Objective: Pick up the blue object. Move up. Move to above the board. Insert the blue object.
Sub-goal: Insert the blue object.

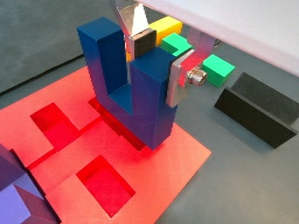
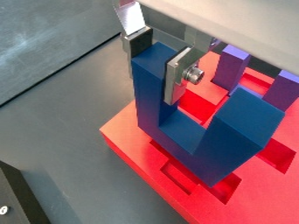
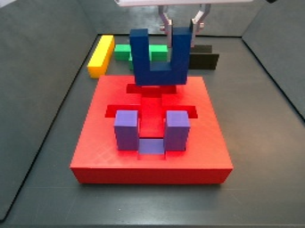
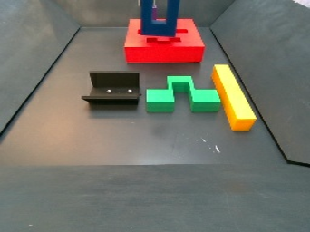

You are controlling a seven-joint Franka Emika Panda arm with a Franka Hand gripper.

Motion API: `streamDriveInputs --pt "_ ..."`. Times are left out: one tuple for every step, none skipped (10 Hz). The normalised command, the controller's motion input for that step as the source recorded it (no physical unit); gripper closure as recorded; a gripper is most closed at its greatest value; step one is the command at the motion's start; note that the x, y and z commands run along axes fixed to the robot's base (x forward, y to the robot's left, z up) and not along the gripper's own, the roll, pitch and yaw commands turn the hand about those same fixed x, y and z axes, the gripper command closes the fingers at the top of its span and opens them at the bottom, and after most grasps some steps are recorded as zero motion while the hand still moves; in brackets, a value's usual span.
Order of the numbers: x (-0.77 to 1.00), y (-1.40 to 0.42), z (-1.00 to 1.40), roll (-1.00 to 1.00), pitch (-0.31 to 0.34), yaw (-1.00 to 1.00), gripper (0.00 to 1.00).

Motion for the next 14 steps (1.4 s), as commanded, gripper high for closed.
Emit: streamDriveInputs --pt "0.0 0.0 -0.19 0.0 -0.019 0.14 1.0" --pt "0.04 0.0 -0.24 0.0 -0.004 0.18 1.0" --pt "0.07 0.03 -0.27 0.0 0.0 0.18 1.0" --pt "0.0 0.05 -0.21 0.0 0.0 0.13 1.0" --pt "-0.01 0.04 -0.08 0.0 0.0 0.02 1.0" --pt "-0.17 0.04 0.0 0.0 -0.001 0.0 1.0" --pt "-0.17 0.01 0.0 0.0 0.0 0.0 1.0" --pt "-0.27 0.0 0.0 0.0 -0.017 -0.03 1.0" --pt "-0.14 0.0 0.0 0.0 0.0 -0.03 1.0" --pt "-0.12 -0.02 0.0 0.05 0.0 -0.03 1.0" --pt "0.0 -0.05 -0.01 0.06 0.0 -0.01 1.0" --pt "0.0 -0.14 0.0 0.01 0.0 0.0 1.0" --pt "0.0 -0.15 -0.07 0.04 0.0 0.0 1.0" --pt "0.0 -0.13 -0.13 0.06 0.0 0.0 1.0"
